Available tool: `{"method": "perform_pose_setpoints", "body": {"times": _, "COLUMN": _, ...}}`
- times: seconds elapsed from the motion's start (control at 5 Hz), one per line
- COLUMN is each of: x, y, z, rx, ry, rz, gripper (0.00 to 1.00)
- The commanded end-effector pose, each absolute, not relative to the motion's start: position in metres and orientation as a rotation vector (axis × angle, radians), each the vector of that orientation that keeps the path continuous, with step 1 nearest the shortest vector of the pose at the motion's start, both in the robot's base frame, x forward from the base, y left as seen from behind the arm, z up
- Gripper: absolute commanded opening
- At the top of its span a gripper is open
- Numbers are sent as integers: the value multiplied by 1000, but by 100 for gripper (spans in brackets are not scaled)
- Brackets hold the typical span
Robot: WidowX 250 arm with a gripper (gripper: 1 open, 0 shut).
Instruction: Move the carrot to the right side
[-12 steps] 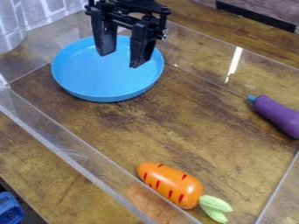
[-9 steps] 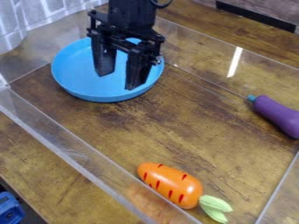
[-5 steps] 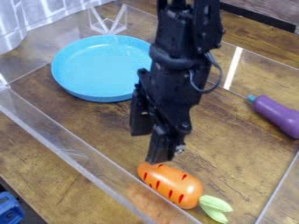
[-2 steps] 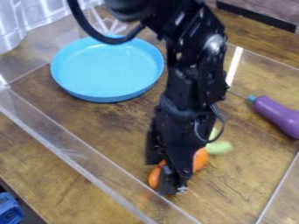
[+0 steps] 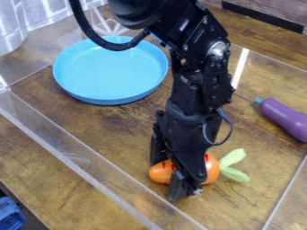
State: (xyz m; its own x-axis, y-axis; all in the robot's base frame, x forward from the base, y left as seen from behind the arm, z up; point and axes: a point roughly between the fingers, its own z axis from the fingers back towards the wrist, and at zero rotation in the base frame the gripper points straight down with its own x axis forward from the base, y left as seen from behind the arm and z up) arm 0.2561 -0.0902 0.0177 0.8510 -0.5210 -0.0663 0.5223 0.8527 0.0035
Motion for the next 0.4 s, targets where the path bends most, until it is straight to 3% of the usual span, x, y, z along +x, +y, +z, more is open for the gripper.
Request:
{"method": "perform_pose_setpoints", "body": {"times": 0.0, "x": 254, "y": -85, "z": 26, "rx": 6, "ry": 36, "rz": -514, "gripper": 0}}
{"method": "perform_pose_setpoints", "body": {"times": 0.2, "x": 256, "y": -89, "z": 37, "rx": -2, "ry": 34, "rz": -545, "gripper": 0}}
